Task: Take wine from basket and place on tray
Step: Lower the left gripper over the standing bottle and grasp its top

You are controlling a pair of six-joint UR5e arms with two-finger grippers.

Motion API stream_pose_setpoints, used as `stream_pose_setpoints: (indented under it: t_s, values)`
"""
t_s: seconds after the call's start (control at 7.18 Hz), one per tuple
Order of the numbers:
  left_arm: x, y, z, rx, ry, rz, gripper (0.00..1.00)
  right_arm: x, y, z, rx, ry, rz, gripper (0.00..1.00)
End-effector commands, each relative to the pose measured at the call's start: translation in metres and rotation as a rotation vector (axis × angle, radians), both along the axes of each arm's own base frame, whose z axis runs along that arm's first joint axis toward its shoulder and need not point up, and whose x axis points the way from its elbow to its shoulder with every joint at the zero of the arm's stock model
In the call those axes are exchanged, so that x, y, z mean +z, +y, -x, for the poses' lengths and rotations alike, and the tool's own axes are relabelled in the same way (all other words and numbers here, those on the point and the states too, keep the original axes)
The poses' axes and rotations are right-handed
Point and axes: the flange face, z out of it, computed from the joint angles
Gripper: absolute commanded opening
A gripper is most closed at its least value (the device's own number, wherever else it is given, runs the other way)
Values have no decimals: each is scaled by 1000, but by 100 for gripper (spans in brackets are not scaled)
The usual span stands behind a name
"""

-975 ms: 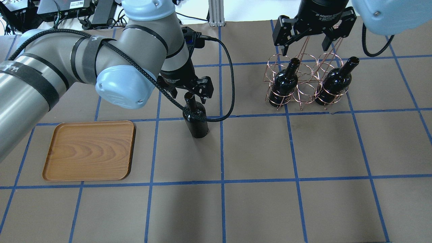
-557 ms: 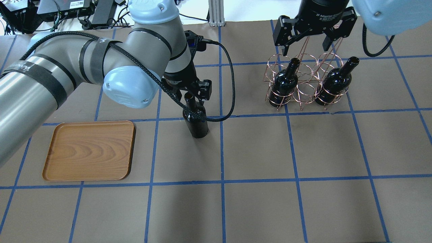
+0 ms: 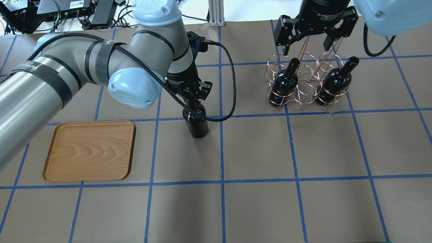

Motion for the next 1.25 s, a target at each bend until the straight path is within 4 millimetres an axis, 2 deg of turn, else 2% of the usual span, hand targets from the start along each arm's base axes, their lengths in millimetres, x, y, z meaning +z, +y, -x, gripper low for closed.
stream_pose_setpoints:
  t_s: [0.0, 0.14, 0.28, 0.7, 0.84, 0.97, 1.11]
  values:
    - [-3, 2, 0, -2, -6, -13, 43, -1, 1, 1, 0, 5, -5, 100]
    - [-3, 1, 1, -2, 0, -12, 93, 0, 1, 1, 0, 4, -4, 100]
    - [-2, 1, 1, 0, 1, -9, 100, 0, 1, 0, 0, 1, -4, 100]
    - [-3, 1, 0, 0, -7, -14, 98, 1, 2, 2, -2, 6, -4, 100]
    - [-4, 4, -1, 0, -12, -32, 89, 0, 3, 1, 0, 6, -5, 100]
    - [-6, 6, 0, -2, -16, -47, 60, 0, 3, 1, 0, 6, -5, 100]
    - [-9, 8, -1, -2, -23, -75, 56, 0, 3, 1, 0, 6, -5, 100]
